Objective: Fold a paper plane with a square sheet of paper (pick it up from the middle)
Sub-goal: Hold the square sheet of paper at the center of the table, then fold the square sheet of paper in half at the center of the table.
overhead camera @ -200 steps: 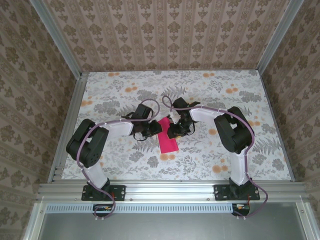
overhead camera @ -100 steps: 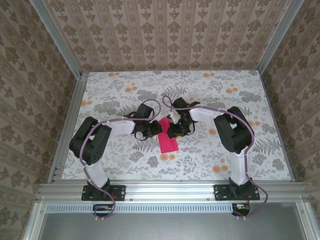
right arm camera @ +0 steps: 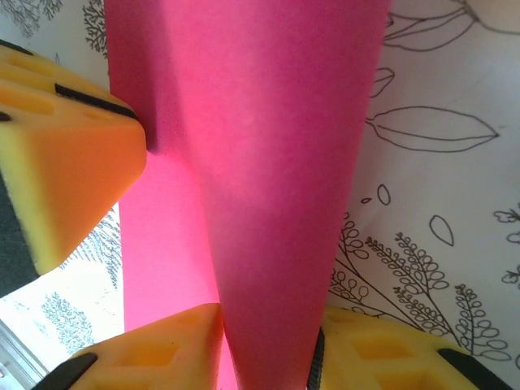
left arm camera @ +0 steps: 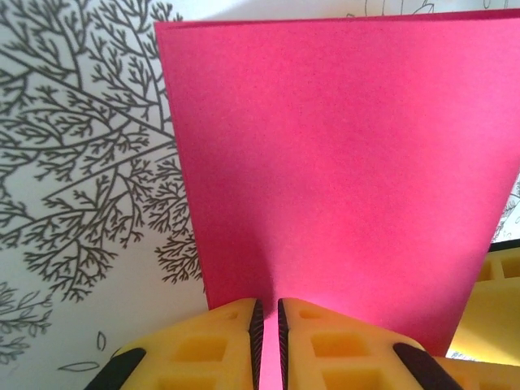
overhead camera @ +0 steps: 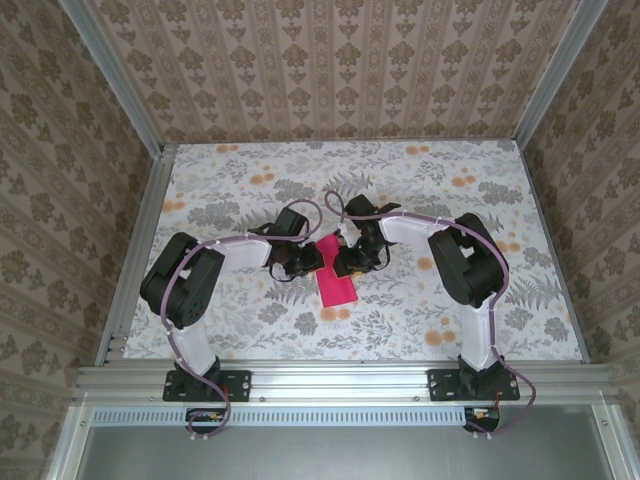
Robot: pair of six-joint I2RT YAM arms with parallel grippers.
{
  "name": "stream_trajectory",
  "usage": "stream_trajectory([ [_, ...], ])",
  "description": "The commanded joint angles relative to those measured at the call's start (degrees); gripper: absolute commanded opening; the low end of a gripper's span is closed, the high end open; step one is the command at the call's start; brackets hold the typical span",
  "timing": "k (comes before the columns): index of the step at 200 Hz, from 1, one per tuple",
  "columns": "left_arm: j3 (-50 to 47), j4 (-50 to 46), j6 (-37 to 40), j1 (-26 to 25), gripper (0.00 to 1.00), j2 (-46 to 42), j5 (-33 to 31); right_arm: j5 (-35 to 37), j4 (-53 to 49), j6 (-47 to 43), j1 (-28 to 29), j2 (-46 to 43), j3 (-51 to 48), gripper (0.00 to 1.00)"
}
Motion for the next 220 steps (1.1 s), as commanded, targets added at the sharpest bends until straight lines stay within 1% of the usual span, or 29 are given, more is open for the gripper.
stream_trajectory([
  [1, -0.9, -5.3, -0.4, -0.2, 0.16, 2.2, -1.3, 6.3, -2.8, 3.0, -1.4, -0.3, -2.1, 0.40],
  [17, -1.3, -5.5, -0.2, -0.3, 0.16, 2.6, -1.5, 3.9, -1.2, 5.2, -2.2, -3.7, -3.3, 0.45],
  [39, -1.5, -5.9, 0.2, -0.3, 0.15, 3.3, -1.6, 2.6, -0.2, 6.7, -3.1, -9.1, -4.6, 0.51],
  [66, -1.6, -5.9, 0.3, -0.3, 0.14, 3.8, -1.4, 1.5, 1.1, 7.2, -4.1, -14.7, -5.4, 0.52],
  [80, -1.4, -6.0, 0.3, -0.3, 0.14, 4.0, -1.4, -1.5, 1.7, 6.9, -4.0, -15.7, -5.2, 0.48],
  [98, -1.4, -6.1, 0.4, -0.3, 0.14, 4.2, -1.4, -4.2, 1.8, 6.5, -3.1, -15.0, -4.4, 0.36],
  [123, -1.1, -6.7, 0.2, -0.3, 0.13, 4.4, -1.7, -3.9, 1.0, 6.7, -0.9, -12.6, -3.0, 0.23],
  [138, -0.9, -7.2, -0.2, -0.3, 0.13, 4.6, -2.0, -4.0, 1.6, 7.6, 0.2, -11.2, -2.6, 0.18],
  [170, -0.7, -7.5, -0.7, -0.4, 0.12, 5.1, -1.9, -3.7, 2.1, 9.2, 2.7, -7.6, -0.9, 0.15],
  [220, -0.1, -8.5, -0.3, -0.4, 0.11, 5.7, -1.7, -1.7, 3.0, 12.2, 3.0, -3.1, 2.3, 0.12],
])
